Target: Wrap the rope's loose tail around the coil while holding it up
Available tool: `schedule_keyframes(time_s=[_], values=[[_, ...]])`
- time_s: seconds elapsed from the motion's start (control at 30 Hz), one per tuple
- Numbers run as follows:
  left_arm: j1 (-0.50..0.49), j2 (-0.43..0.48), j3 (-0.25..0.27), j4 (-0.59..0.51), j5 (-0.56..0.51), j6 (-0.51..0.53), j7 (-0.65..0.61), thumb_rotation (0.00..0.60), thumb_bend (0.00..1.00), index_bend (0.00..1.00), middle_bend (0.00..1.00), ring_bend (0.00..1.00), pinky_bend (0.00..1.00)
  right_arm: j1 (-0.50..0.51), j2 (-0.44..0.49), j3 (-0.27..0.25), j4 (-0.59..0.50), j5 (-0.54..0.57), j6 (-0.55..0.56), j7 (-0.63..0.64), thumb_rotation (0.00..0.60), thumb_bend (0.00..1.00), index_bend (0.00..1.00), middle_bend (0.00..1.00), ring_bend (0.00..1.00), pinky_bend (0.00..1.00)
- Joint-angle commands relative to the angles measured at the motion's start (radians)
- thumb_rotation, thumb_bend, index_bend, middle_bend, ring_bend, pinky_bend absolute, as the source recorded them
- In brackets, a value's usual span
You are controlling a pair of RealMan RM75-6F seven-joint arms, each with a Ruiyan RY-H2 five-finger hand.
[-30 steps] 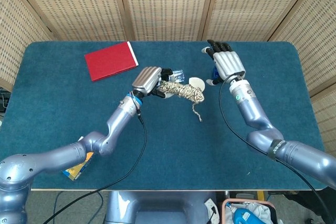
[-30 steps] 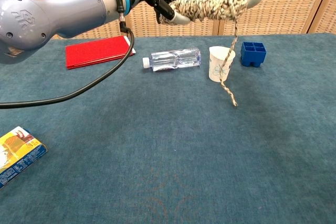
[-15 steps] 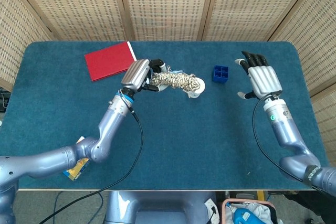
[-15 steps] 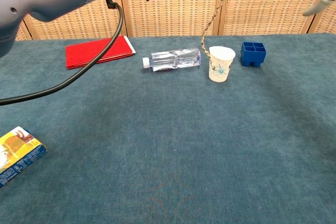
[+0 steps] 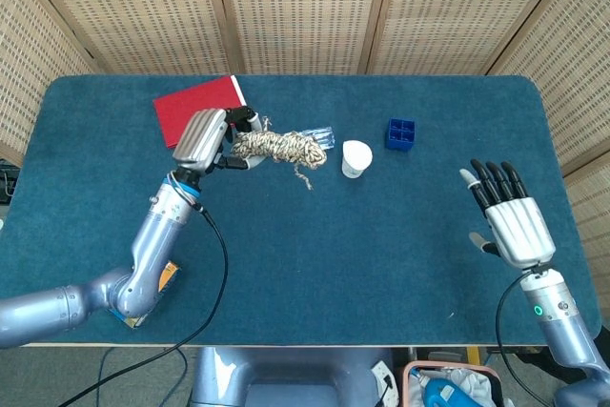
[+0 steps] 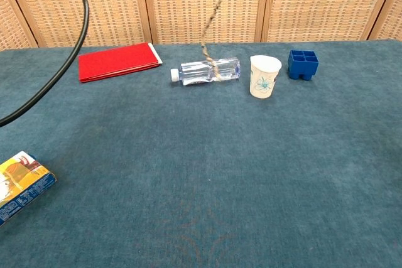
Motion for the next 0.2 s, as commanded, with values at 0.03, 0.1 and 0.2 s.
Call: schedule_keyframes(time_s=[0.03,0.1,0.2], values=[[0.030,0.028,0.019,-0.042,0.008,0.022,0.015,0.600,0.49,0.85,0.70,0.51,0.57,-0.048,-0.022,-0.025,0.038,-0.030,0.031,0.007,0.600,0.00,0.02,0.00,0.00,0.00],[0.036,0.035,0.021,-0.054,0.005,0.024,0.015,0.600,0.49,0.85,0.70,0.51,0.57,-0.064,-0.031,-0.026,0.058,-0.040,0.035,0.015,0.600,0.00,0.02,0.00,0.00,0.00],[0.040,0.038,0.024,-0.061,0.008,0.025,0.015,0.600,0.49,0.85,0.70,0.51,0.57,-0.079,-0.041,-0.023,0.083,-0.051,0.040,0.021,0.600,0.00,0.02,0.00,0.00,0.00]])
